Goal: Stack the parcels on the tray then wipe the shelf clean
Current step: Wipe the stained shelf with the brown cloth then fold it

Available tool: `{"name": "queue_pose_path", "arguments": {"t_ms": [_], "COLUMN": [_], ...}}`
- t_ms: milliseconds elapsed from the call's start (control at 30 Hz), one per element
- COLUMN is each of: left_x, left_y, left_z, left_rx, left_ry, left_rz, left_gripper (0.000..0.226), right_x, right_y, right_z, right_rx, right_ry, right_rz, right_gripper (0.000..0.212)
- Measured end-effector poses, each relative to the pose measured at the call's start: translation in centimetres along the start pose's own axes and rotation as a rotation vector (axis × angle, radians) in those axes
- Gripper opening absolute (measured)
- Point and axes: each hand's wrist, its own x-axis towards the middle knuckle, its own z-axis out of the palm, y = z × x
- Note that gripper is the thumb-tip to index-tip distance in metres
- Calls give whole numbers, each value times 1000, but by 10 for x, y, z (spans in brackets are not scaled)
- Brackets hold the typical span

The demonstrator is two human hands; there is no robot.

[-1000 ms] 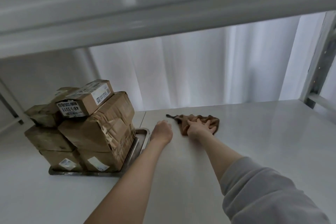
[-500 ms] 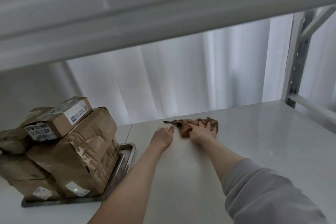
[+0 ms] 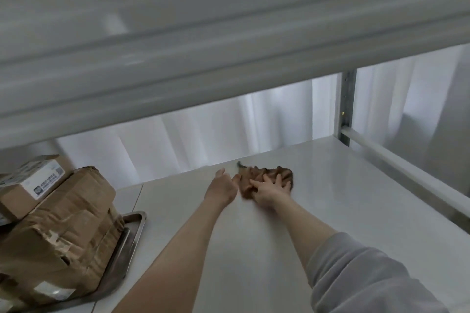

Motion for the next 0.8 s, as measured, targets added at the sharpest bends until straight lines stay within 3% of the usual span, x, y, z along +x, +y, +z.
{"name": "queue_pose_path", "arguments": {"t_ms": [67,167,300,400,500,567,667,800], "left_x": [-1,-9,-25,-39,-50,-57,-68,-73], "left_y": [17,48,77,91,109,126,153,180], "left_z": [4,17,33,44,56,65,76,96], "left_rx": [-12,-28,-54,5,50,19,9,60], "left_ry": [7,-36,-67,-117,-122,-62,52,16], "left_rz": [2,10,38,7,24,56,73,25], "left_gripper": [56,54,41,45,38,33,32,47], "right_x": [-14,-29,-38,-53,-62,-70,-83,-91], "right_y": [-9,7,68,107,121,129,151,174], "right_z": [7,3,-17,-33,-40,-44,-51,-62], "right_rx": [2,53,87,99,219,343,317,291], "right_ry": [-48,-64,4,25,38,185,393,388], "right_rz": [-152,-210,-37,105,65,69,180,203], "right_gripper": [49,47,52,53,52,48,43,41]}}
